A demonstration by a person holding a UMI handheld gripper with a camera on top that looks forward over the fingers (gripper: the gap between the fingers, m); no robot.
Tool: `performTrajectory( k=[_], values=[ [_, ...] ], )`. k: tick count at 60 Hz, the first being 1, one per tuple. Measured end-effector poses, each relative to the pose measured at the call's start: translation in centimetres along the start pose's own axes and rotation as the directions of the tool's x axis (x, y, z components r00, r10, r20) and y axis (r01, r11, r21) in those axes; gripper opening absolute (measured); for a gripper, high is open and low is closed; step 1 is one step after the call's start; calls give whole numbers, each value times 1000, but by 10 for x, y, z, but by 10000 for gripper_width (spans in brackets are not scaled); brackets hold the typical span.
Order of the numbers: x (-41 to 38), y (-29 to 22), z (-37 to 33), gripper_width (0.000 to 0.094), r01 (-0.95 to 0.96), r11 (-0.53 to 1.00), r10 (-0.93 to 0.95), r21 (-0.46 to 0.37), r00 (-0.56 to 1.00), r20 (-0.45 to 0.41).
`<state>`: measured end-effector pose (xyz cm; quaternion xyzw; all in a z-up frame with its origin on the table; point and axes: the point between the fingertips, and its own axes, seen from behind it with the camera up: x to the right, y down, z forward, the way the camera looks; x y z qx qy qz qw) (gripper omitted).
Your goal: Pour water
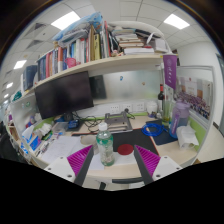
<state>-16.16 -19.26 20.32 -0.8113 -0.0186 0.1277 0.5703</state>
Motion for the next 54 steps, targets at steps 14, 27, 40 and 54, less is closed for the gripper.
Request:
performTrajectory(
  k=[14,27,40,54],
  values=[
    [-35,34,78,841,24,1000,-24,-1,998,55],
    [-21,56,151,818,48,999,-48,8,999,-14],
    [-29,51,192,625,119,988,-117,96,993,-18],
    [-24,45,200,380,128,984,-123,126,991,-52]
  ],
)
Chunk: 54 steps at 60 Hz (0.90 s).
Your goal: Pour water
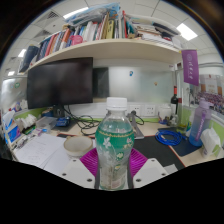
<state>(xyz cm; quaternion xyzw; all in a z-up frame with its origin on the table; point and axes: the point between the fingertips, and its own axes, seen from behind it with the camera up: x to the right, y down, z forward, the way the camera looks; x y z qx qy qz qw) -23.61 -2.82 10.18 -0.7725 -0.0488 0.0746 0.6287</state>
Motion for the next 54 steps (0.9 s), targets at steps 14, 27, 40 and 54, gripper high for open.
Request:
performTrajectory(
  k=[14,27,40,54],
  values=[
    [-2,-8,2,306,98,994,-98,-39,995,-5],
    [8,-70,3,305,406,911,-410,-65,911,-47],
    [6,-85,27,304,862,493,-866,-113,500,32],
    [14,-62,48,306,987,-53,-988,-151,-30,149]
  ],
)
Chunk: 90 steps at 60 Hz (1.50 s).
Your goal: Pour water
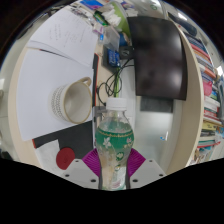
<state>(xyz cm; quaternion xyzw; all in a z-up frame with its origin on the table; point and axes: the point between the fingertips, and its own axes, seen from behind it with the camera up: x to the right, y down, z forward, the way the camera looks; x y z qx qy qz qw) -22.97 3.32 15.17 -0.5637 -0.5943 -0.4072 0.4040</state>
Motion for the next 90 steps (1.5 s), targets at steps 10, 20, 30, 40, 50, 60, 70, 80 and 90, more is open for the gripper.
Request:
performTrajectory(
  k=[10,20,30,40,50,60,70,80,90],
  values=[
    [6,6,17,304,297,953,-299,-65,954,-23],
    [9,3,26,307,430,897,-434,-99,901,-19],
    [-5,1,30,305,388,918,-387,-84,922,25],
    [-5,-5,11,307,-28,999,29,-24,997,67],
    [21,-16,-15,325,-635,769,622,74,770,139],
    [32,9,-13,323,-941,331,913,72,339,228],
    [11,48,11,323,-996,72,971,51,81,225],
    [-17,62,37,323,-999,-7,977,46,3,215],
    [-32,55,52,324,-997,-43,969,63,-27,244]
  ],
)
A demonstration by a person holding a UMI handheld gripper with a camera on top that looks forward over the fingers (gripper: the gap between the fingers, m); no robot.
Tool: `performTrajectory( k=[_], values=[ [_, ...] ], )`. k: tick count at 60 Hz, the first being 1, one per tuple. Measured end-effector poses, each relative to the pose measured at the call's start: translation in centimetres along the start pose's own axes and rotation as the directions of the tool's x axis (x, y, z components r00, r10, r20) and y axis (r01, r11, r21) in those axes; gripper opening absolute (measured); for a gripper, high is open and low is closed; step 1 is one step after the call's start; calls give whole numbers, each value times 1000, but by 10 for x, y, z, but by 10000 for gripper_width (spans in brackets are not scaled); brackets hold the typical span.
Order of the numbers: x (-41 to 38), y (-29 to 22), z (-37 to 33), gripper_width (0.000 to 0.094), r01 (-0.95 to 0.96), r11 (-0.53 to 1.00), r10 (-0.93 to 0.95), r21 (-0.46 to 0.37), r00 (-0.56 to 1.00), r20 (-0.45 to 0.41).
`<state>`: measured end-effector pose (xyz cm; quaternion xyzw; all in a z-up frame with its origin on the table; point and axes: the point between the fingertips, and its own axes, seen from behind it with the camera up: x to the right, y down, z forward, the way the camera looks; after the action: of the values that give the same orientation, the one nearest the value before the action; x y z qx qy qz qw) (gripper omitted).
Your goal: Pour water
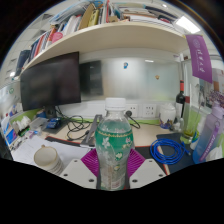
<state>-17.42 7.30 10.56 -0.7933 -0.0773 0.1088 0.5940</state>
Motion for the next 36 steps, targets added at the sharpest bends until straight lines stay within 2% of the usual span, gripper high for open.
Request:
performTrajectory(
  k=[13,20,28,34,36],
  values=[
    [4,7,-8,333,33,998,-31,45,999,-38],
    [5,9,-13,406,40,997,-35,65,996,-77],
    [4,15,-17,557,44,998,-41,36,995,-89],
    [6,29,-30,825,-3,1000,0,-20,994,-108],
    [7,31,-38,874,-11,1000,8,-26,993,-120]
  ],
)
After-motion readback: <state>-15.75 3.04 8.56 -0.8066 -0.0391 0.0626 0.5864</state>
